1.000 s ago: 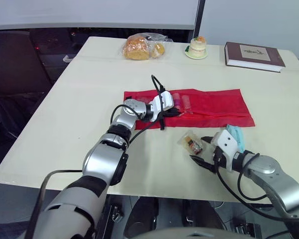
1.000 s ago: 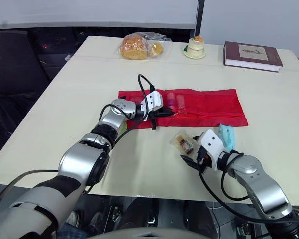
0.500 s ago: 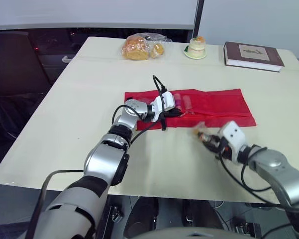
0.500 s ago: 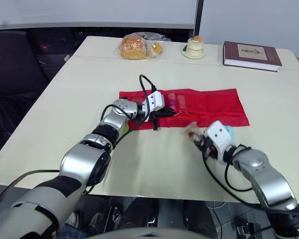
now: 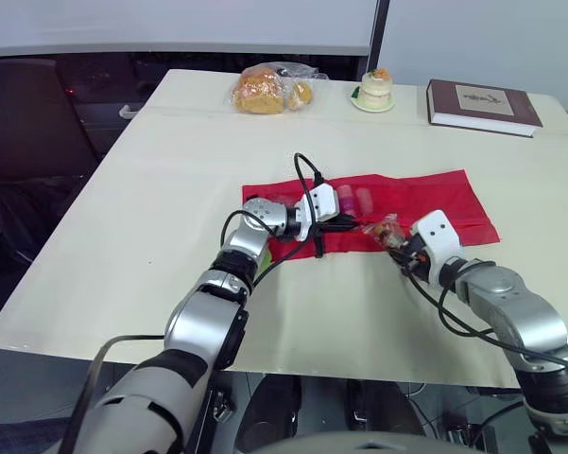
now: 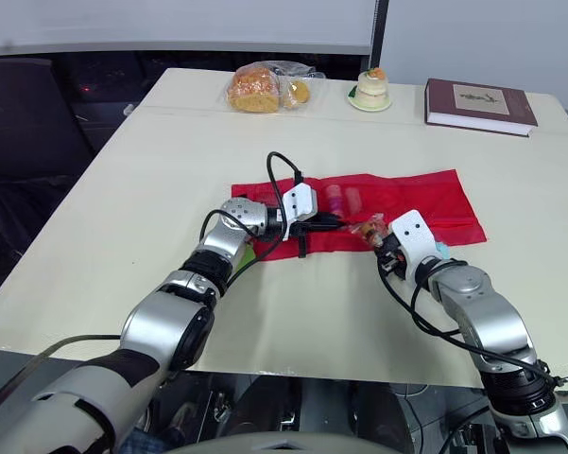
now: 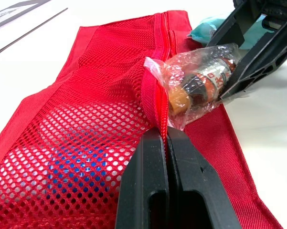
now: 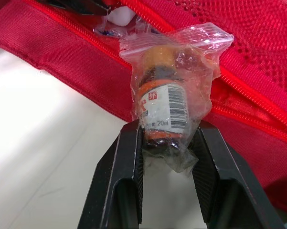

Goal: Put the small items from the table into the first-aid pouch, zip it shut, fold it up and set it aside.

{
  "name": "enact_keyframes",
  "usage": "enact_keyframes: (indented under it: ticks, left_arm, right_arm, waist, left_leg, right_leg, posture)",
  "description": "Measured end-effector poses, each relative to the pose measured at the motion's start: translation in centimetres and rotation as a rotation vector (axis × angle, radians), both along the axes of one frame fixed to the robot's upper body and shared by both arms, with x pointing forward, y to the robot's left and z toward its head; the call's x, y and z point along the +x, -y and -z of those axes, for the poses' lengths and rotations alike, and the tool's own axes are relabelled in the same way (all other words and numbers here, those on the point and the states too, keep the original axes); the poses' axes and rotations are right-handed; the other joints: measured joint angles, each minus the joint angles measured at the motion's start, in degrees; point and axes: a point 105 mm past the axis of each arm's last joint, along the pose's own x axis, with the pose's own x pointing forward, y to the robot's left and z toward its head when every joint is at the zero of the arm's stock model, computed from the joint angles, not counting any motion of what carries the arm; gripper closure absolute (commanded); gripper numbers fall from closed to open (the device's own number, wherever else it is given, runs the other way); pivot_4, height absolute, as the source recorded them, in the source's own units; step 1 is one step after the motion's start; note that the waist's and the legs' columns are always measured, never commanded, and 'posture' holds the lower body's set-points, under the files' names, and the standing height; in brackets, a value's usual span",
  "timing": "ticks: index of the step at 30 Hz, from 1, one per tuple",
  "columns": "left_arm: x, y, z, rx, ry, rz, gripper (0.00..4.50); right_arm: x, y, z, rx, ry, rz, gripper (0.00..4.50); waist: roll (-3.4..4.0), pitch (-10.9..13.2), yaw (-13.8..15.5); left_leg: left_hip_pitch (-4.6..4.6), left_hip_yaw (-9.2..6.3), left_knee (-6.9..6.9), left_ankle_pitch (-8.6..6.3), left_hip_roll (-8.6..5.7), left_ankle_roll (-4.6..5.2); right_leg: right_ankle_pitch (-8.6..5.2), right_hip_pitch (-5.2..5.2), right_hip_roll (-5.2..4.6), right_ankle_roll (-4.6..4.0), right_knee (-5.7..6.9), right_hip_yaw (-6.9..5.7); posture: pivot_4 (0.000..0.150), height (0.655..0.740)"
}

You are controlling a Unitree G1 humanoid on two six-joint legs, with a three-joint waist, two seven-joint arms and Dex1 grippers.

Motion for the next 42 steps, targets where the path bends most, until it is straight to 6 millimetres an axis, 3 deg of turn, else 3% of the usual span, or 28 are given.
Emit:
enact_keyframes:
  ticks: [20,31,42]
  left_arm:
    - [-0.1,0.3,-0.6,-0.102,-0.016,-0.045,4.5]
    - [-1.3,-0.1,0.7,-0.043,-0.013,0.012,4.5]
    - [-1.4,-0.2,0.7,-0.034,-0.011,0.024,4.5]
  right_arm:
    - [-0.1,-1.3,0.4,0.218,-0.043,0.131,3.65]
    - [1.5,-1.0,-0.8,0.353,-0.023,0.234,3.65]
    - [4.4,-2.6,-0.5,0.394,-0.022,0.286,3.65]
  waist:
    - [0.01,0.0,-0.1]
    - [0.03,0.0,-0.1]
    - [0.05,0.0,-0.3]
  left_leg:
    - [0.02,0.0,0.0,0.0,0.01,0.0]
    - [0.02,0.0,-0.01,0.0,0.01,0.0]
    - [0.03,0.01,-0.01,0.0,0.02,0.0]
  right_leg:
    - [0.0,0.0,0.01,0.0,0.01,0.01]
    - [0.0,0.0,0.01,0.0,0.02,0.01]
    - [0.0,-0.01,0.03,0.0,0.02,0.01]
  posture:
    - [0.15,0.7289]
    - [0.15,0.7289]
    - [0.15,0.7289]
